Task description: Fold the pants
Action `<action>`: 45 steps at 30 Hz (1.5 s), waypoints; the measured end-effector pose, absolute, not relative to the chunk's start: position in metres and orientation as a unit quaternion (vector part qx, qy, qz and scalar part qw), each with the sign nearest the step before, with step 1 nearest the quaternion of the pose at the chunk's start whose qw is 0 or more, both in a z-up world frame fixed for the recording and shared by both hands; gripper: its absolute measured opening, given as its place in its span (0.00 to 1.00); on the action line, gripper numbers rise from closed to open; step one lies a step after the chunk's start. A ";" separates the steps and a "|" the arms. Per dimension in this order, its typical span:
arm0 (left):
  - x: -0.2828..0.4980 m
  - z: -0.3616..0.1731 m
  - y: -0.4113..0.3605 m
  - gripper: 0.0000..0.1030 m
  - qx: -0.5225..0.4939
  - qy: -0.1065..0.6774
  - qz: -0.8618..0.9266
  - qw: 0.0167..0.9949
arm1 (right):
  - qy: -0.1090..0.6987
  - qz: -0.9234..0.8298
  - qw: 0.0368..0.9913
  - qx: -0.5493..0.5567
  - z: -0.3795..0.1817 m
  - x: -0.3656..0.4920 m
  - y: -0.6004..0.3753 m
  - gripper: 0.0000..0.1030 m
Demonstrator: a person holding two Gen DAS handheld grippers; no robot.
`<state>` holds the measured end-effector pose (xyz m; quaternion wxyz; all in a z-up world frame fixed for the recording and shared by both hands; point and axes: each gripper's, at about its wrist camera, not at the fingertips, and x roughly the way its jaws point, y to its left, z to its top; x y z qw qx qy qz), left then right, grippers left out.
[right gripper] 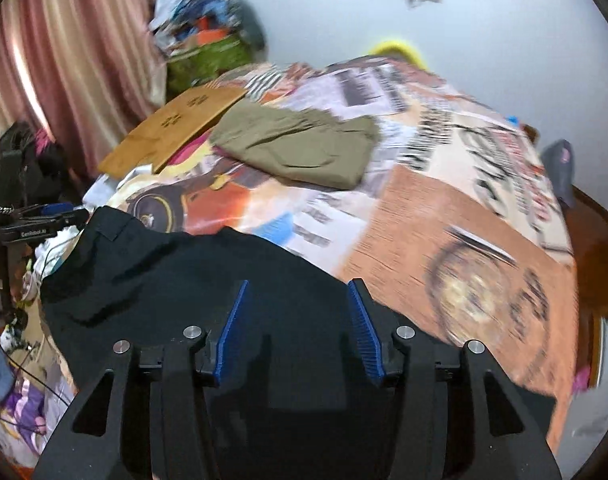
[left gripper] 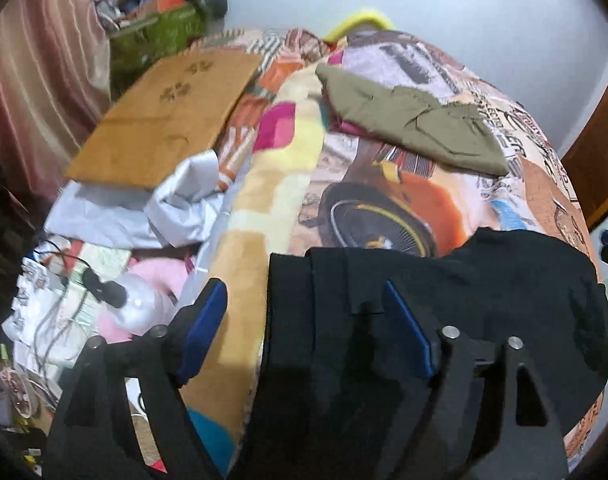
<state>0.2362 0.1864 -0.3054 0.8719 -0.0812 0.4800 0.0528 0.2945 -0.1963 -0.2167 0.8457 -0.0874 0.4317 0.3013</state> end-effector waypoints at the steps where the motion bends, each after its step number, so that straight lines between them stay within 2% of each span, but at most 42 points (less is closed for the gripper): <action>1: 0.240 -0.311 0.187 0.78 -0.083 0.486 0.045 0.869 | 0.438 0.309 0.839 -0.089 -0.221 0.300 -0.187 0.45; 12: 0.267 -0.339 0.187 0.80 -0.100 0.504 -0.016 0.858 | 0.503 0.349 0.779 -0.135 -0.277 0.343 -0.111 0.45; 19: 0.265 -0.334 0.180 0.50 -0.091 0.492 -0.038 0.865 | 0.515 0.372 0.755 -0.164 -0.284 0.348 -0.087 0.44; 21: 0.263 -0.331 0.180 0.42 -0.088 0.489 -0.039 0.867 | 0.516 0.375 0.749 -0.177 -0.286 0.346 -0.081 0.36; 22: 0.262 -0.329 0.181 0.37 -0.085 0.487 -0.038 0.868 | 0.517 0.373 0.748 -0.185 -0.288 0.347 -0.079 0.27; 25: 0.258 -0.323 0.182 0.28 -0.083 0.480 -0.038 0.872 | 0.513 0.375 0.747 -0.197 -0.291 0.347 -0.076 0.24; 27: 0.255 -0.318 0.182 0.26 -0.080 0.475 -0.037 0.875 | 0.508 0.375 0.750 -0.199 -0.290 0.345 -0.076 0.22; 29: 0.252 -0.315 0.180 0.24 -0.073 0.470 -0.035 0.879 | 0.500 0.372 0.754 -0.208 -0.290 0.342 -0.075 0.13; 32: 0.248 -0.312 0.177 0.20 -0.061 0.465 -0.027 0.883 | 0.478 0.370 0.763 -0.231 -0.287 0.335 -0.073 0.08; 45: 0.253 -0.317 0.186 0.18 -0.041 0.468 0.015 0.883 | 0.427 0.358 0.794 -0.243 -0.277 0.341 -0.064 0.04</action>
